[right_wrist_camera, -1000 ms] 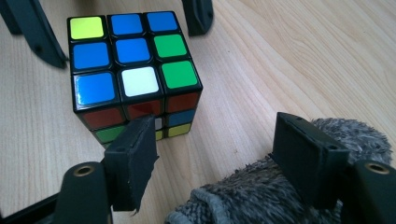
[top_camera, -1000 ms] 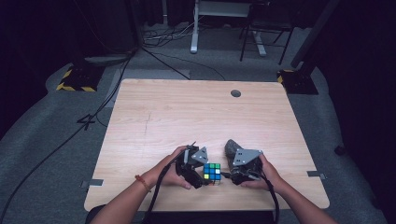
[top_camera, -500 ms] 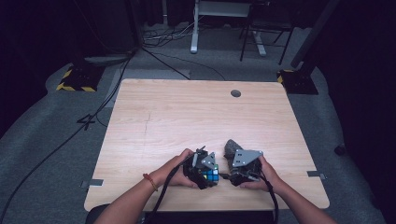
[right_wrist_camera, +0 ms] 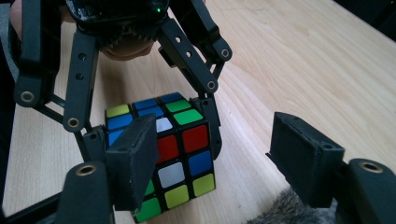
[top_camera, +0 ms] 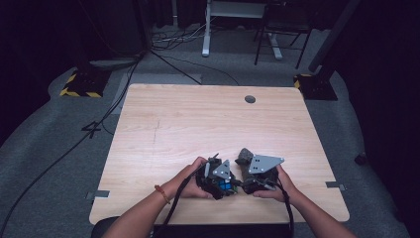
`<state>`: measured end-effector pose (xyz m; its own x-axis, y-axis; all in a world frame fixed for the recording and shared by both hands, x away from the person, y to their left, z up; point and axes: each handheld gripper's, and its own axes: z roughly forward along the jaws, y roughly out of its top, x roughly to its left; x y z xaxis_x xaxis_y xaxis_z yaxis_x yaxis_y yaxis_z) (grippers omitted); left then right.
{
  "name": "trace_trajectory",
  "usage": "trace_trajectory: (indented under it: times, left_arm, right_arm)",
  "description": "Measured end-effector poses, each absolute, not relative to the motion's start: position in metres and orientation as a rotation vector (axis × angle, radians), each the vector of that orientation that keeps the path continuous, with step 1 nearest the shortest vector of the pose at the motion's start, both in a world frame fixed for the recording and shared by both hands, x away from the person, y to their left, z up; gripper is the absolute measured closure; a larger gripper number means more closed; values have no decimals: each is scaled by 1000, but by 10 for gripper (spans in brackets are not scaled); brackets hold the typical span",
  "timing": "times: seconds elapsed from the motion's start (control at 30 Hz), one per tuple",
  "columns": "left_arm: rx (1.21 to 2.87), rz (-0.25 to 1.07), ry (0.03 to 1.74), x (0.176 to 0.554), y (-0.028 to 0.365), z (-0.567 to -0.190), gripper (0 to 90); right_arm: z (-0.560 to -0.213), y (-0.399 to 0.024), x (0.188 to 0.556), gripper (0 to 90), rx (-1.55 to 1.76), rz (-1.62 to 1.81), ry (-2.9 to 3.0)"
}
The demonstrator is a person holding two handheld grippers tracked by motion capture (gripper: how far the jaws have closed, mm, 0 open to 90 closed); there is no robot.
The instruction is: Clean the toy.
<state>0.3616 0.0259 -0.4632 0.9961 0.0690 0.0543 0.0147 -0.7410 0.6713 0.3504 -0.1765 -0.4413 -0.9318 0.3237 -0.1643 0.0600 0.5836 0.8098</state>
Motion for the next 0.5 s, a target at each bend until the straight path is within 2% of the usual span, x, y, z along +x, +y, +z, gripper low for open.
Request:
trace_trajectory:
  times: [0.3, 0.5]
  left_arm:
    - [2329, 128, 66, 362, 28, -460, 332]
    - [2337, 81, 85, 360, 28, -469, 331]
  right_arm:
    - [-438, -183, 353, 338, 330, 1246, 2514]
    - [-440, -178, 355, 338, 357, 1288, 2506]
